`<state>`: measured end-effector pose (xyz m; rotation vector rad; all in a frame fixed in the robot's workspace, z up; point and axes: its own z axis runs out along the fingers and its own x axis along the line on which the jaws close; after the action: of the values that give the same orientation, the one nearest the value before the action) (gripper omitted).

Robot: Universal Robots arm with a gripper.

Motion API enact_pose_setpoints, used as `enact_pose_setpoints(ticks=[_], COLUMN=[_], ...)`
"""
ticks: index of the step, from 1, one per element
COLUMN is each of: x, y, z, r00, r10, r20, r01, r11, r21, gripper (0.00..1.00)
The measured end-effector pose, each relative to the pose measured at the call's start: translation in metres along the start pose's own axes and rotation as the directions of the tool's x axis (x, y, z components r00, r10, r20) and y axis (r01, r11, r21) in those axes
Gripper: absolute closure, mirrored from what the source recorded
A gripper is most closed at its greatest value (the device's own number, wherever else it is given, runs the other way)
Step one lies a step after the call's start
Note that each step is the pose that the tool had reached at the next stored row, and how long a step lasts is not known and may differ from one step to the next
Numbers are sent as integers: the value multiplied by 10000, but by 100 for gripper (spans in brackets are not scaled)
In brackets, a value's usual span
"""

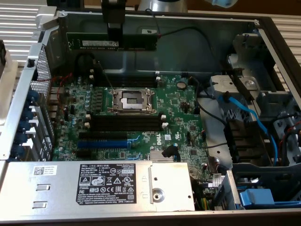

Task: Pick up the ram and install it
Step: 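Insert the ram into the slot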

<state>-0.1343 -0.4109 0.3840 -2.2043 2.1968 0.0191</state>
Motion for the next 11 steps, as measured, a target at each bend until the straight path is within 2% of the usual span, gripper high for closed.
enact_pose_setpoints(ticks=[5, 8, 11], x=[2, 3, 5], y=[-120, -124, -125], z=[77, 123, 169], r00=[10000, 9999, 9992], r10=[26, 141, 387], r20=[1, -3, -9], r01=[-26, -141, -387], r11=[10000, 9999, 9992], r21=[-2, -19, -12], gripper=[88, 88, 88])
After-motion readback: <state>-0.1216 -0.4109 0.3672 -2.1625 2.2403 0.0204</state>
